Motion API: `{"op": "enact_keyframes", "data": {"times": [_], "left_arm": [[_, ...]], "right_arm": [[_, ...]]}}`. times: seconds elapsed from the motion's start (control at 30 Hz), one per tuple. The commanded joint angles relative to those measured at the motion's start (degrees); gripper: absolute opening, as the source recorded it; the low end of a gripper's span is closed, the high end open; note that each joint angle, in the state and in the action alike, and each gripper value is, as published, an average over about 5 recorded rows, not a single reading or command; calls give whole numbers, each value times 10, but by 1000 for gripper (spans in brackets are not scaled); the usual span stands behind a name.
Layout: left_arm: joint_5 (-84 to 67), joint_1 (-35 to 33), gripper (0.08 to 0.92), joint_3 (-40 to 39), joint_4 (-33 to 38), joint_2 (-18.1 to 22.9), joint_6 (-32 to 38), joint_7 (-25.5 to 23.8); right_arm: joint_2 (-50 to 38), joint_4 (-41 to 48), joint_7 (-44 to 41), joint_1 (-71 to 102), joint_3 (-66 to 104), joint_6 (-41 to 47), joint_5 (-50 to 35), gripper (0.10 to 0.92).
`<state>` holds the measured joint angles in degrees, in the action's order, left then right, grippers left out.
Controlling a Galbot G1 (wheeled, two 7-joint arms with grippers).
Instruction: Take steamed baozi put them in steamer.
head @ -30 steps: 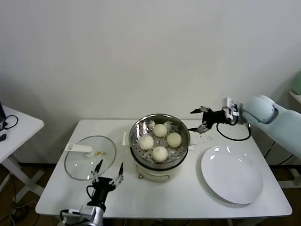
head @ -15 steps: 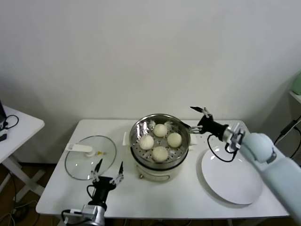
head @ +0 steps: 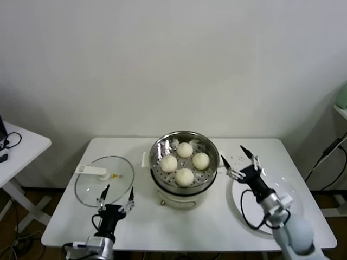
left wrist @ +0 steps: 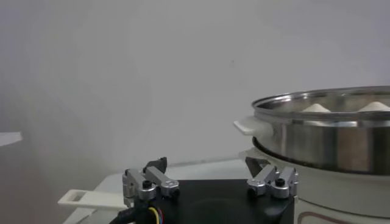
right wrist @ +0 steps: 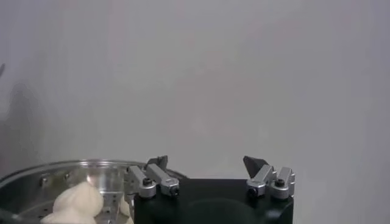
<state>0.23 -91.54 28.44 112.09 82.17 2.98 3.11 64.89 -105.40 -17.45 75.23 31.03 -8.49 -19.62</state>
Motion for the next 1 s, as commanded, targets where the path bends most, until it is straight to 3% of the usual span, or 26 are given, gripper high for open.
{"op": "enact_keyframes", "data": {"times": [0.03,1.0], "left_arm": [[-17,-11,823,19,3,-10,-6,-5],[-66,2,823,71,-2,-10,-4,-29]], "right_arm": [[119,-10,14,166,76,-62,18,823],[122,-2,10,167,78,-61,25,823]]}}
